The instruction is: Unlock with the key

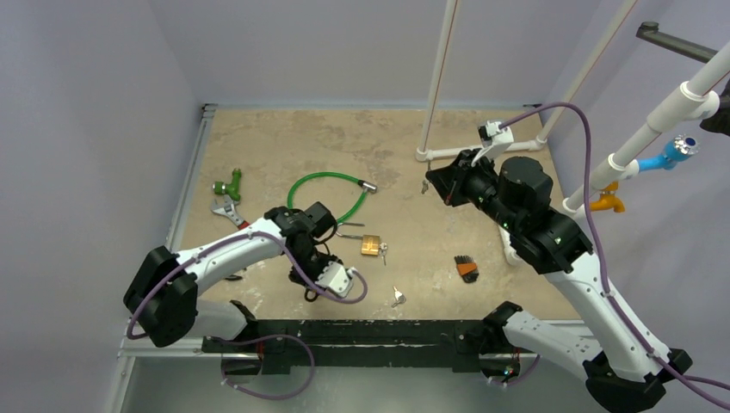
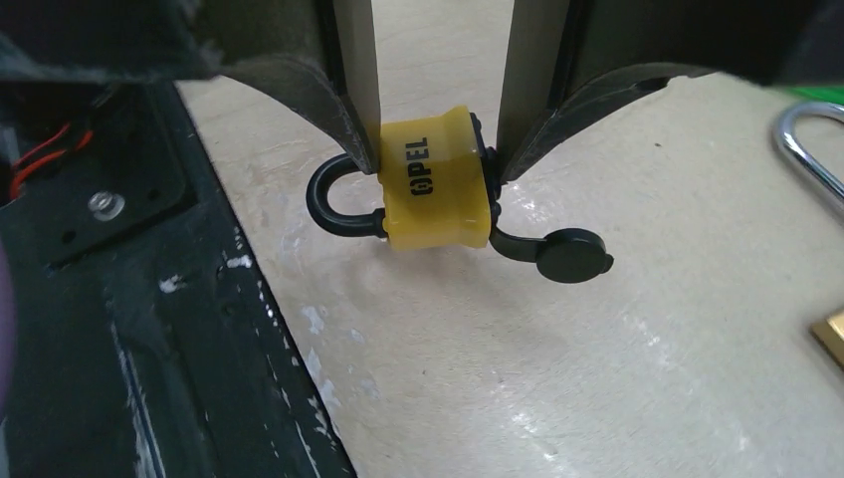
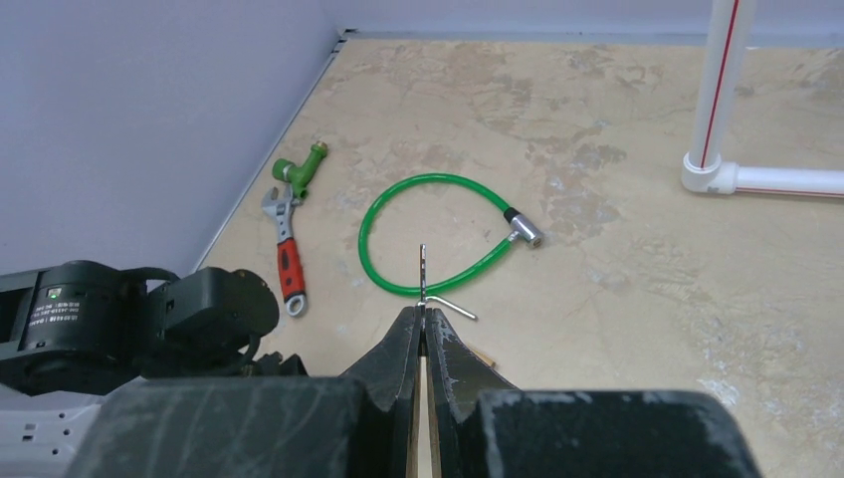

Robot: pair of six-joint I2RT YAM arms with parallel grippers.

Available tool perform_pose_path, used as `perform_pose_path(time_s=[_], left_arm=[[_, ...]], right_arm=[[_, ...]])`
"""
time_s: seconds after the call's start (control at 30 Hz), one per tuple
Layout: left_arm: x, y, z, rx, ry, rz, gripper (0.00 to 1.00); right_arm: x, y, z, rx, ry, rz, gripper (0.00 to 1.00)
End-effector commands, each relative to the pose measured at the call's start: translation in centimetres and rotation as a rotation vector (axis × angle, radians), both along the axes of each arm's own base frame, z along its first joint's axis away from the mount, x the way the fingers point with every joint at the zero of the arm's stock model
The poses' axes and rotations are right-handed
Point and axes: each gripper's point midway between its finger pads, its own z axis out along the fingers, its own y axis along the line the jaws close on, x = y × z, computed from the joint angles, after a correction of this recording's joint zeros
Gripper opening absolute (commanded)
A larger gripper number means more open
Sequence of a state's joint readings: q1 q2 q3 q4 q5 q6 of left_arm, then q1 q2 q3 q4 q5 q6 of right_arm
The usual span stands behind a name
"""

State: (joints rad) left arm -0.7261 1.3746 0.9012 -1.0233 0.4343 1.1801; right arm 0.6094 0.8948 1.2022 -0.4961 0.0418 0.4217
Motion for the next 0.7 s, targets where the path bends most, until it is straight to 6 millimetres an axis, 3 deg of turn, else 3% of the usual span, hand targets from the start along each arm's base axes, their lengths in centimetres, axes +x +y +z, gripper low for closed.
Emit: perform_pose_path(time_s=[0.0,0.13,0.33,0.47,0.53,0.6,0.63,0.67], left_arm=[[2.1,-2.3,0.9,-0.153,-0.261,-0.386,0.0],[2.5,-3.3,0.1,-0.205,-0.351,-0.605,0.0],[2.4,-3.7,-3.2,-0.233,-0.411,-0.892,0.0],[2.9,-4.0,-4.4,-0.227,-0.435,-0.99,0.13],[3.1,-4.4,-4.0,-0.234,-0.441,-0.981,0.31],[3.4,-4.5,-3.1,-0.229,-0.444,-0.93,0.78],[3.6,-4.5,-2.5,-0.227,-0.443,-0.892,0.91],[3.9,-4.7,-1.4,-0.226,-0.45,-0.851,0.98]], right_arm=[[-0.1,-0.9,2.7,0.033,-0.067,-0.032,0.0],[0.0,-0.4,2.6,0.039,-0.068,-0.012,0.0],[0.2,0.2,2.4,0.057,-0.069,0.003,0.0],[0.1,0.3,2.2,0.067,-0.069,0.006,0.0],[0.1,0.3,2.0,0.068,-0.067,0.008,0.0],[0.1,0.3,1.8,0.065,-0.066,0.008,0.0],[0.1,0.3,1.8,0.064,-0.067,0.01,0.0],[0.1,0.4,1.8,0.064,-0.067,0.013,0.0]])
